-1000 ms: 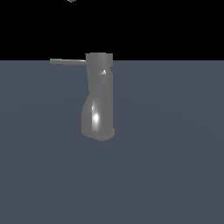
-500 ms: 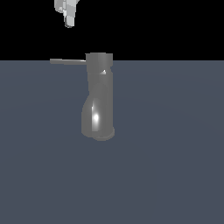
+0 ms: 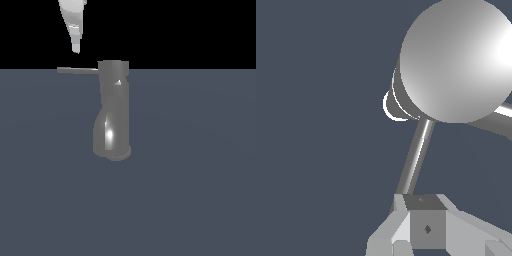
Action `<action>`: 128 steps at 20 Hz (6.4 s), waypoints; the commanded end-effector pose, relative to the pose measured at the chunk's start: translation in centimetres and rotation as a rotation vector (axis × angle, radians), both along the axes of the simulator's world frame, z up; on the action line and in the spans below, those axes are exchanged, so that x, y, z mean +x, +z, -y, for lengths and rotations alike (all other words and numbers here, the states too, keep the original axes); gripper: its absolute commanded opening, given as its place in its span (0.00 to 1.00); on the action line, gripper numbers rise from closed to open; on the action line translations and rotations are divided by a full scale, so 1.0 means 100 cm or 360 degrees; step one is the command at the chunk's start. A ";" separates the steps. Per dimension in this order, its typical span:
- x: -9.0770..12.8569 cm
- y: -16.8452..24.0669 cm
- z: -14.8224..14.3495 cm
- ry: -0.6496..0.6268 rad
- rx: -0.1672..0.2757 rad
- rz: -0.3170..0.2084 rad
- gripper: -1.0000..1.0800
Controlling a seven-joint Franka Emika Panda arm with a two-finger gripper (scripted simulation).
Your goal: Turn on the faucet by rotating a designated handle.
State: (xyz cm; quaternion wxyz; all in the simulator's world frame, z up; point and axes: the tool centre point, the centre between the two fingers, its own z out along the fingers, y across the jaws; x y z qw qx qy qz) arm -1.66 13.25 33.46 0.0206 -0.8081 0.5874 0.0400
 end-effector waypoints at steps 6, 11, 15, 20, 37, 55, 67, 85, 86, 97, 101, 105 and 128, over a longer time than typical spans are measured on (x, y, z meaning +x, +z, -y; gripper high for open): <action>0.022 -0.028 -0.019 -0.0262 -0.0072 0.0013 0.00; 0.031 -0.040 -0.028 -0.0377 -0.0108 0.0028 0.00; 0.036 -0.046 -0.033 -0.0436 -0.0126 0.0039 0.00; 0.038 -0.049 -0.036 -0.0468 -0.0136 0.0045 0.00; 0.007 -0.050 -0.033 -0.0467 -0.0136 0.0045 0.00; -0.040 -0.050 -0.028 -0.0468 -0.0136 0.0045 0.00; -0.062 -0.050 -0.023 -0.0473 -0.0137 0.0050 0.00; -0.102 -0.050 0.022 -0.0470 -0.0137 0.0047 0.00; -0.105 -0.050 0.024 -0.0470 -0.0137 0.0047 0.00; -0.130 -0.050 0.052 -0.0469 -0.0137 0.0046 0.00; -0.129 -0.050 0.055 -0.0461 -0.0136 0.0049 0.00; -0.127 -0.050 0.079 -0.0462 -0.0136 0.0048 0.00; -0.105 -0.050 0.158 -0.0435 -0.0137 0.0049 0.00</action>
